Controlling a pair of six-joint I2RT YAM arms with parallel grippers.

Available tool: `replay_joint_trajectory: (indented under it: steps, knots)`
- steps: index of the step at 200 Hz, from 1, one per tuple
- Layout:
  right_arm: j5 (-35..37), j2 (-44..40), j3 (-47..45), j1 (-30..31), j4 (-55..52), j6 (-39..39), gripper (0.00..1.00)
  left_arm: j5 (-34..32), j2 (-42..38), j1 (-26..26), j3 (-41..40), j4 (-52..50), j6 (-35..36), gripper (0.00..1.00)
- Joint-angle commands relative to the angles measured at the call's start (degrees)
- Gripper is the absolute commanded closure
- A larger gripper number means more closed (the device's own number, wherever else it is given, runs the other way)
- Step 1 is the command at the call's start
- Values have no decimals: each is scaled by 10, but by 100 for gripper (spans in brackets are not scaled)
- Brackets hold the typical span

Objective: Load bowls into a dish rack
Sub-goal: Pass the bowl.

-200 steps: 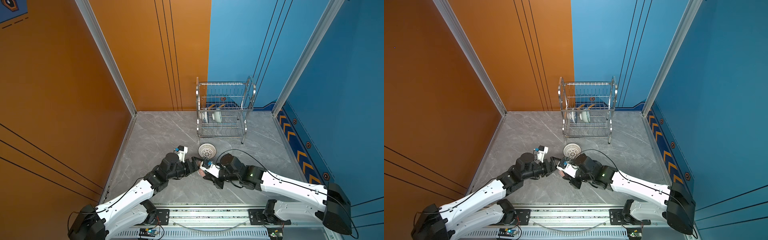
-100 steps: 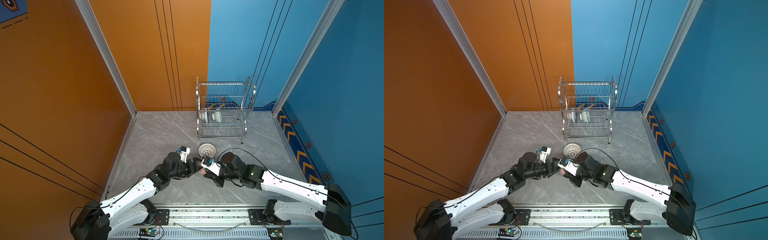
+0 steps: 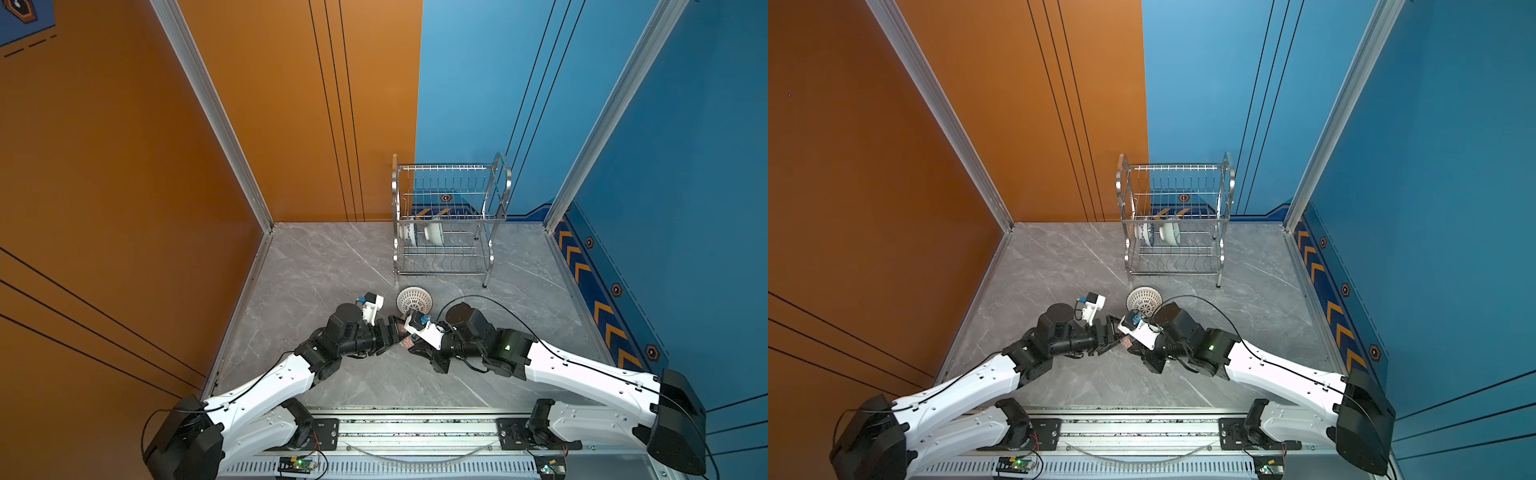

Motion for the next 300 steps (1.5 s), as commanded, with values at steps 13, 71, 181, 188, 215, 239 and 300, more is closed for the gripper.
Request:
replay_joint_trajectory:
  steps: [13,71,181,188,215,239,300]
  knots:
    - [-9,1,1,-2,39,3,100,8,-1,3,15,8,-5,18]
    - [-12,15,4,2,45,4,100,6,5,2,18,7,-3,19]
    - [-9,21,-3,-3,57,17,100,-5,-6,0,19,7,20,35]
    - [-9,21,-4,-4,59,18,100,-7,-10,-1,18,8,24,36]
    - [-8,20,-7,-6,65,22,100,-15,-17,-2,18,8,29,39]
    - [-8,20,-10,-7,68,24,100,-20,-19,-3,16,7,31,39]
    - [-11,18,-2,1,64,14,100,-20,-14,-4,16,8,23,25]
